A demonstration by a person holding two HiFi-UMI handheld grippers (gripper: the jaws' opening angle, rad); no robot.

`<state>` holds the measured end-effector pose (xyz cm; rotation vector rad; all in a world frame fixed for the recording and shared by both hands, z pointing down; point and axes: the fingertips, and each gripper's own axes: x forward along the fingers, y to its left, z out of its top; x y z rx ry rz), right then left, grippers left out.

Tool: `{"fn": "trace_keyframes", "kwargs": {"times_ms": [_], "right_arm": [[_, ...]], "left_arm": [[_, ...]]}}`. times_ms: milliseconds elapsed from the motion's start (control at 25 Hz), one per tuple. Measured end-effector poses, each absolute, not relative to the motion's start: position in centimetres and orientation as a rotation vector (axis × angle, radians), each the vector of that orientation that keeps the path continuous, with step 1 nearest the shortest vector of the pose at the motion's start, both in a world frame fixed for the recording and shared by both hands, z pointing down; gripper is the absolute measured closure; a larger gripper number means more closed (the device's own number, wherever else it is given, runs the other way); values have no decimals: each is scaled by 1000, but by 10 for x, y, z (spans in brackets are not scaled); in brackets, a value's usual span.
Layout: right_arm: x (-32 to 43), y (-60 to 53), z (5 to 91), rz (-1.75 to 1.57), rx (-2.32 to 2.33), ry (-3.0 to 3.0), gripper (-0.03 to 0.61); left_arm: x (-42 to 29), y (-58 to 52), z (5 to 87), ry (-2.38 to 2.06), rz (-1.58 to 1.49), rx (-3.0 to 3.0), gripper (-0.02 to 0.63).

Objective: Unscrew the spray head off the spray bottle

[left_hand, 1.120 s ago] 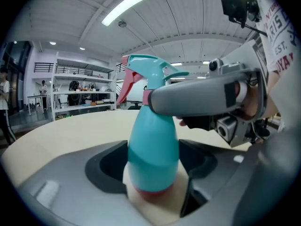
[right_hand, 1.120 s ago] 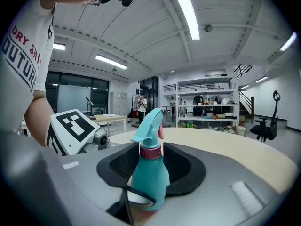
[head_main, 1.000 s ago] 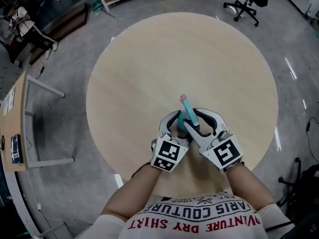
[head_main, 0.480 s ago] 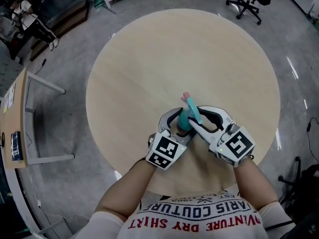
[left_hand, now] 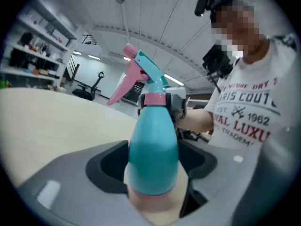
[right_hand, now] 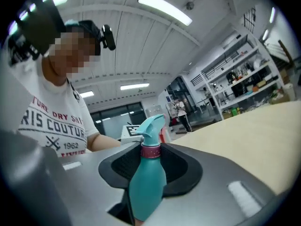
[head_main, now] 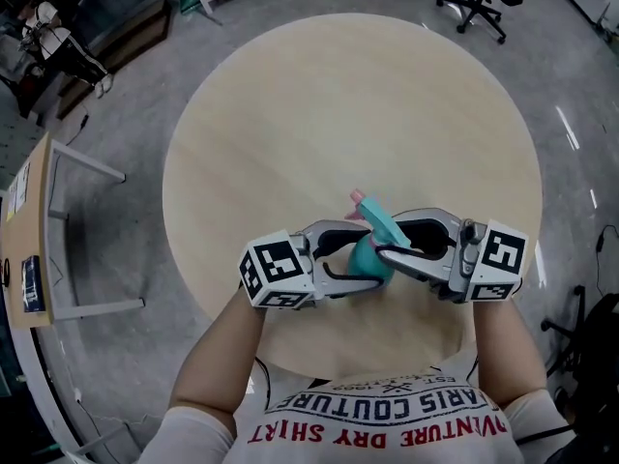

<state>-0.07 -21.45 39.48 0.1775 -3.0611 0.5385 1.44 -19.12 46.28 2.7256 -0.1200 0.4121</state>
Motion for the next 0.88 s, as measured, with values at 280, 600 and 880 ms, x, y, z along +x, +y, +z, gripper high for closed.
{"fn": "trace_keyframes", "kwargs": {"times_ms": [280, 600, 880], "right_arm": [[7, -211, 400, 568, 141, -3054, 442], [12, -234, 413, 525, 731, -2959, 435], [0, -230, 406, 436, 853, -2911, 404]], "left_arm": [[21, -188, 469, -166, 485, 2731, 287], [2, -232, 479, -892, 469, 2612, 287], [3, -225, 479, -1166, 571, 2557, 287]]}}
